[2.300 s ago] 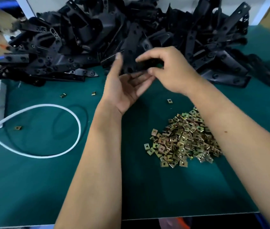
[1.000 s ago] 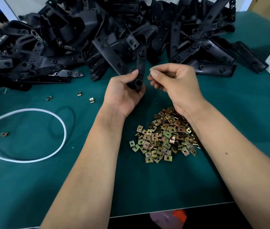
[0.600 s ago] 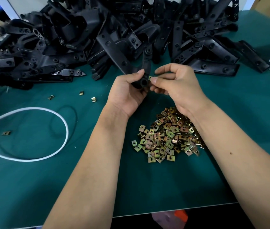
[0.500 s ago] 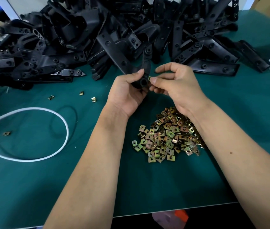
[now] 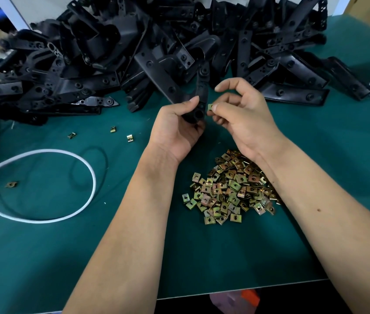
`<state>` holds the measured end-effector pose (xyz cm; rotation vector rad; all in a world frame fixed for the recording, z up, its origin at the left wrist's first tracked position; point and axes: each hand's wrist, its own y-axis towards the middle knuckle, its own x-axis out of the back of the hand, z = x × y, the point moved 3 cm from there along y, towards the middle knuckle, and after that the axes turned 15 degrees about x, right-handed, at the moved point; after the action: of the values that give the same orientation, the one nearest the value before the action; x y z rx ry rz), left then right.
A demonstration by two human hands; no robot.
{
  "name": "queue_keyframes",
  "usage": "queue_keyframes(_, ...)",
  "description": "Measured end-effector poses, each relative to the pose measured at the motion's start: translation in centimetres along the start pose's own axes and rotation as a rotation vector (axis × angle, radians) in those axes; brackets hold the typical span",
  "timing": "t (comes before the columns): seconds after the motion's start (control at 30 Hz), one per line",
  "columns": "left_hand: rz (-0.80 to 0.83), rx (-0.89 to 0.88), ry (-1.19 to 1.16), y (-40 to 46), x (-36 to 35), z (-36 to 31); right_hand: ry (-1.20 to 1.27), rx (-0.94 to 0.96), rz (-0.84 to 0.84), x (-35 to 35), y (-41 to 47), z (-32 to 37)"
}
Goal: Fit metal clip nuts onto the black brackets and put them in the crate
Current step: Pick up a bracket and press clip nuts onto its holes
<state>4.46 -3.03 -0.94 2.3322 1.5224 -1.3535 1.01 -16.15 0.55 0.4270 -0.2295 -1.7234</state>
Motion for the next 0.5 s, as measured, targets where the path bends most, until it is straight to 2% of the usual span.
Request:
queue_keyframes(0.2,0.005,0.011,-0.042,-0.02,0.04,-0.04,0.019,-0.015,-0.029,-0.07,-0.11,-0.01)
queue_keyframes(0.5,-0.004,0.007,0.017,-0.06,0.16,-0.03,0.020,-0.109,-0.072,0.10,-0.14,-0.27)
